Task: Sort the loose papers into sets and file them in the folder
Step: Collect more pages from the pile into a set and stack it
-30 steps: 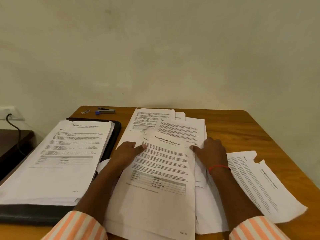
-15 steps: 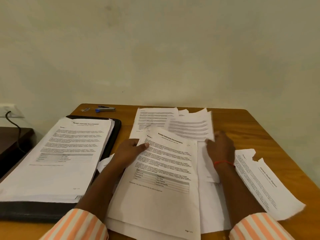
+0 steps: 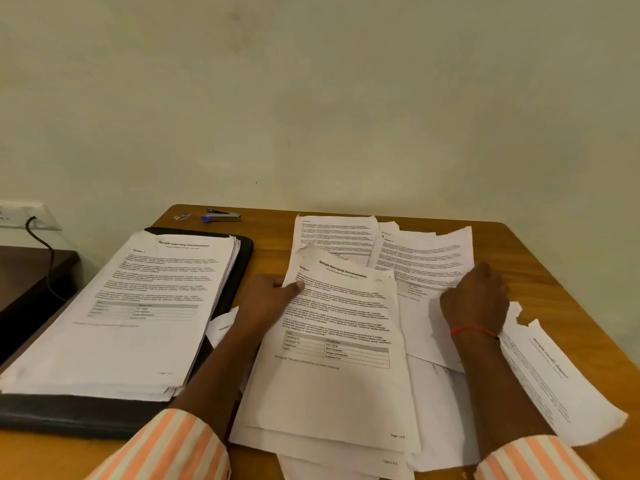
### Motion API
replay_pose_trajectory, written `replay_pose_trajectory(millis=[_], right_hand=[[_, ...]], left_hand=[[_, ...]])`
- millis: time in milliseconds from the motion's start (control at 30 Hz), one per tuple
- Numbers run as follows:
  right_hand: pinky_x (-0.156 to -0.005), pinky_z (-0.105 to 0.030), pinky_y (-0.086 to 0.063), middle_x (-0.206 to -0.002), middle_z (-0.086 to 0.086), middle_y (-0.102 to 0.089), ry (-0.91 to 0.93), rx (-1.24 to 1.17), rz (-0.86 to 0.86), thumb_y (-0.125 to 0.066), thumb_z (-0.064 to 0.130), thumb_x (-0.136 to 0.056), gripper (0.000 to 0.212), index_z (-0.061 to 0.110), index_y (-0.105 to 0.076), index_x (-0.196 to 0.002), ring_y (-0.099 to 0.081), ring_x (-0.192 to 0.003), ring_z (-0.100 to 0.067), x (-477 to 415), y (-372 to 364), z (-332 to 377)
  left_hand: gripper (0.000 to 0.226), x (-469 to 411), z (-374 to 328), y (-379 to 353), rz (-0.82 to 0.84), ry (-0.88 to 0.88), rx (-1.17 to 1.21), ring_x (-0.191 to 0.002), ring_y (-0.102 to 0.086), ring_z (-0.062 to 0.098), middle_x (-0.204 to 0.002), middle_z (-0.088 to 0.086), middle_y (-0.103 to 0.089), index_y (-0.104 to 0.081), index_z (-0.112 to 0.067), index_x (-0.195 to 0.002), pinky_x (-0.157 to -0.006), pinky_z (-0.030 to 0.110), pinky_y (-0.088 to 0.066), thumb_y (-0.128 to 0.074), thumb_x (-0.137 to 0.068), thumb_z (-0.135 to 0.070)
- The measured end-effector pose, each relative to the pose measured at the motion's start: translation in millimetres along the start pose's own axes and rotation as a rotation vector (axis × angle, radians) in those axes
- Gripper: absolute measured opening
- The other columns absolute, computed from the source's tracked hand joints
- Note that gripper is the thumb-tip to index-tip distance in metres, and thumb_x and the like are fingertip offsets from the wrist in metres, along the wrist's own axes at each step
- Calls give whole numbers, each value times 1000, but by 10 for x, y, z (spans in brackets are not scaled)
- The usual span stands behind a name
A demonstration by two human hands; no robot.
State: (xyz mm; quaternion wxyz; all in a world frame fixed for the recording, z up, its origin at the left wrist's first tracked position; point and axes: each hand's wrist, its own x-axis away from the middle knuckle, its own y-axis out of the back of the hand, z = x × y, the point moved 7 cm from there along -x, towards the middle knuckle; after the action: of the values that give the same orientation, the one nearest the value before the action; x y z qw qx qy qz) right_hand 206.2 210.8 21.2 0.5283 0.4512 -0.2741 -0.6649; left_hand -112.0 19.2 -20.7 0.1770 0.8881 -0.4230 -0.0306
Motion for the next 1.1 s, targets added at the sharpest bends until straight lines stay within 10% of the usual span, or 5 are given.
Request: replay_pose_trajectory(millis=[233,600,900,1100], right_hand=[[-116,-48,-20,-152,-20,-35,111,118,138,-68,23,-88,57,13,-49,-140,-28,-142,-37,123,-261,217],[-118,-48,-21,-148,-15,-43,201,-118,150,-71,18,-90,46,12,-57,-134,-33,-141,-34,177,-286,414],[-111,-47,-44,-133,4,-63,154,-1156,471,-60,41,-98,38,24,-61,-132,-57,-126,-17,440,-258,784],[-98,-59,-50,-131,-14,-65,-64,-1670,686,-70,36,-90,57,15,-51,-139,-63,-120,-36,531,-257,766]], left_hand=[[21,-98,14,-39,-40,-14,-62,-74,-76,13,-88,-6,-78,-77,-18,-94,-77,41,-64,-73,-91,-38],[15,123,-307,294,-359,-300,-47,-74,-73,5,-87,-10,-74,-72,-26,-94,-67,32,-62,-66,-95,-39],[6,252,-497,596,-250,-177,650,-72,-75,15,-81,0,-78,-72,-12,-96,-59,23,-59,-66,-94,-14],[14,193,-375,175,67,-30,392,-75,-76,27,-88,16,-78,-73,-1,-94,-61,29,-61,-67,-93,-14]])
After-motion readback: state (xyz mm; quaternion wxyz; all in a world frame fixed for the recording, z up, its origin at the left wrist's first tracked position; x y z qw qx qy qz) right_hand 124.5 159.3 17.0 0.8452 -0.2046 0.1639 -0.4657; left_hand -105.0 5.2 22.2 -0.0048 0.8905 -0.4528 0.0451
